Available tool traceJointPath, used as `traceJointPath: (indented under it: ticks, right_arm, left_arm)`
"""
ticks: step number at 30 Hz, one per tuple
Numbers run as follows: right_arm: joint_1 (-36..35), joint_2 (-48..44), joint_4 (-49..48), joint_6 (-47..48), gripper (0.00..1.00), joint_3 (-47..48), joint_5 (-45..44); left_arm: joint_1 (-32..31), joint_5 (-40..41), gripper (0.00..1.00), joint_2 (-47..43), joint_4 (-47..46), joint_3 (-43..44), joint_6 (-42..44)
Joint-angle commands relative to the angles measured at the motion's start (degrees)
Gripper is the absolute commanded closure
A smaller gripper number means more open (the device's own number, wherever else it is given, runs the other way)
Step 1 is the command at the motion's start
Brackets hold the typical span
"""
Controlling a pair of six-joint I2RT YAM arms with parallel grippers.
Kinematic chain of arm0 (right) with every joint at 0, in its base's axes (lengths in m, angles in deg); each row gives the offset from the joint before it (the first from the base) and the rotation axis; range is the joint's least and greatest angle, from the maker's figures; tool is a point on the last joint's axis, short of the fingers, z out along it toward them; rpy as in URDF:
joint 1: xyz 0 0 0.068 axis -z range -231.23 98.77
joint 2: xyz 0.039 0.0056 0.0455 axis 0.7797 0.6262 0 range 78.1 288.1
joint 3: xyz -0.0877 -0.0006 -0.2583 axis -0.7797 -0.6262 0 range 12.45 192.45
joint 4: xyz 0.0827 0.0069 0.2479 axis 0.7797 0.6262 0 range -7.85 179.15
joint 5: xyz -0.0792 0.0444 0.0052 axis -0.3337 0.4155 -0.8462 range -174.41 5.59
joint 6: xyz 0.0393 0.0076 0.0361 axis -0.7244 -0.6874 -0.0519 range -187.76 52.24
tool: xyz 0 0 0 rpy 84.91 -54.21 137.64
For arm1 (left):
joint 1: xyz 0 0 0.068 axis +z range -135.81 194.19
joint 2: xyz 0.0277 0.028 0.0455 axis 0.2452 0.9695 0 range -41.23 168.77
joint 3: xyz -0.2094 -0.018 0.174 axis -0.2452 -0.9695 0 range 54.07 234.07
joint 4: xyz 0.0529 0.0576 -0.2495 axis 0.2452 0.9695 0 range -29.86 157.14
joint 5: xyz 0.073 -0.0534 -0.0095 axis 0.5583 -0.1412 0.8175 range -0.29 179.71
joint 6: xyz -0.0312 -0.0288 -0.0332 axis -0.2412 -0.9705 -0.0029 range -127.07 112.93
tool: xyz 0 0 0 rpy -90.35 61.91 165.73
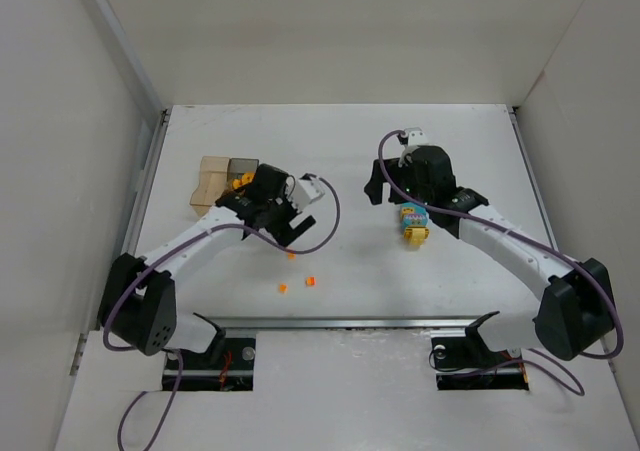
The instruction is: Sort the legos into containers by color
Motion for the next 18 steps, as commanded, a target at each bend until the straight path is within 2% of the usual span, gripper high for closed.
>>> traceJointPath:
  ticks: [1, 4, 5, 6, 9, 11, 12, 14, 18]
  right_arm:
    - [0.36, -0.56, 0.32, 1.72, 0.05, 1.58, -1.57]
    - [0.36, 2.07, 0.32, 2.26, 0.05, 3.86, -1.57]
    - [0.36, 2.61, 0.32, 2.26, 0.05, 4.39, -1.57]
    - [0.36, 2.61, 0.84, 2.26, 0.05, 4.92, -1.57]
    - [0.36, 3.32, 0.85, 2.78, 0.05, 5.63, -1.04]
    - [0.36, 3.32, 0.85, 2.78, 0.05, 5.63, -1.66]
    - [0.36, 3.32, 0.85, 3.39, 0.05, 5.63, -2.18]
    - [0.36, 3.32, 1.46, 3.4, 0.05, 5.63, -2.71]
    - [0.36, 3.32, 1.46, 3.4, 0.05, 5.01, -2.71]
  left_arm:
    - [3.4, 4.19, 0.0, -4.64, -6.96, 7.14, -8.19]
    - [6.83, 4.73, 0.0, -4.64, -9.52, 7.76, -19.62]
    - [7.88, 0.11, 0.0, -4.64, -9.52, 7.16, -20.95]
    - [9.2, -5.85, 0.0, -3.95, -9.52, 7.15, -19.4]
    - [10.88, -20.01, 0.0, -3.85, -5.05, 6.37, -6.5]
    - [5.98, -16.05, 0.0, -5.08, -4.51, 2.51, 2.45]
    - [4.48, -11.58, 0.0, -5.61, -4.51, 0.75, 4.85]
    - [2.1, -9.87, 0.0, -6.23, -4.51, -3.55, 8.2]
    - [-1.32, -9.86, 0.12, -3.86, -3.99, -5.76, 11.21]
